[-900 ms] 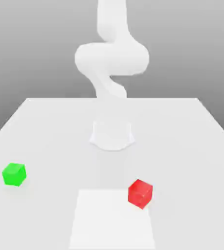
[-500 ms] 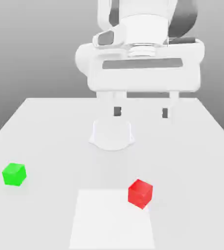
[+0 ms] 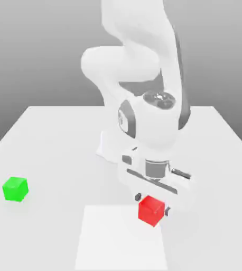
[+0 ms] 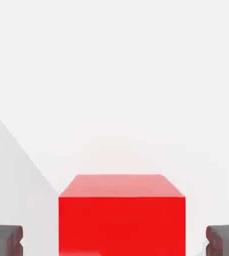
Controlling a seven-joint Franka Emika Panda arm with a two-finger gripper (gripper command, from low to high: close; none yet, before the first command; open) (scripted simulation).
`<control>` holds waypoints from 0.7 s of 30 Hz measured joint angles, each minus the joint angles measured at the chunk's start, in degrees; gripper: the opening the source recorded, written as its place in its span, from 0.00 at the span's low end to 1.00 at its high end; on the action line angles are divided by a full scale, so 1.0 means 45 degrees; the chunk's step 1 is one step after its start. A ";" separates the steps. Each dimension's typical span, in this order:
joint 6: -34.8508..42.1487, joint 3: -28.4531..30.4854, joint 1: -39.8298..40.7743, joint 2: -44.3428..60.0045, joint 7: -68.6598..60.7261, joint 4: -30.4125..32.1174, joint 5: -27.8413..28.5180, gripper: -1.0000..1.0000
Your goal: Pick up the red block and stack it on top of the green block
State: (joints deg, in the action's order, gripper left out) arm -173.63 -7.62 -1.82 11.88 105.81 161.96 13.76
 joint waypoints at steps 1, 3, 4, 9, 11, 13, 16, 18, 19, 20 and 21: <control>-0.0004 0.0000 0.0000 0.0000 0.0002 0.0000 0.0002 0.00; -0.0022 -0.0001 0.0003 0.0001 0.0010 0.0000 0.0010 0.00; -0.0033 -0.0001 0.0004 0.0001 0.0015 0.0000 0.0015 0.00; 0.0812 -0.0841 0.0497 -0.1039 -0.0941 0.0163 -0.1316 0.00; 0.1487 -0.1177 0.0554 -0.1871 -0.1641 0.0293 -0.2295 0.00; 0.2178 -0.1181 0.0297 -0.2701 -0.2210 0.0427 -0.3069 0.00; 0.2884 -0.0544 0.1175 -0.3375 -0.2915 0.0405 -0.3414 0.00; 0.3147 0.0110 0.2187 -0.3473 -0.3449 0.0239 -0.3339 0.00; 0.3269 0.0449 0.2687 -0.3505 -0.3718 0.0148 -0.3285 0.00; 0.3388 0.0795 0.3184 -0.3531 -0.3986 0.0055 -0.3225 0.00; 0.3506 0.1146 0.3679 -0.3556 -0.4254 -0.0038 -0.3162 0.00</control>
State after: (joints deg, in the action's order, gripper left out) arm -157.85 -2.46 14.73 -4.12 86.67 161.79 -0.47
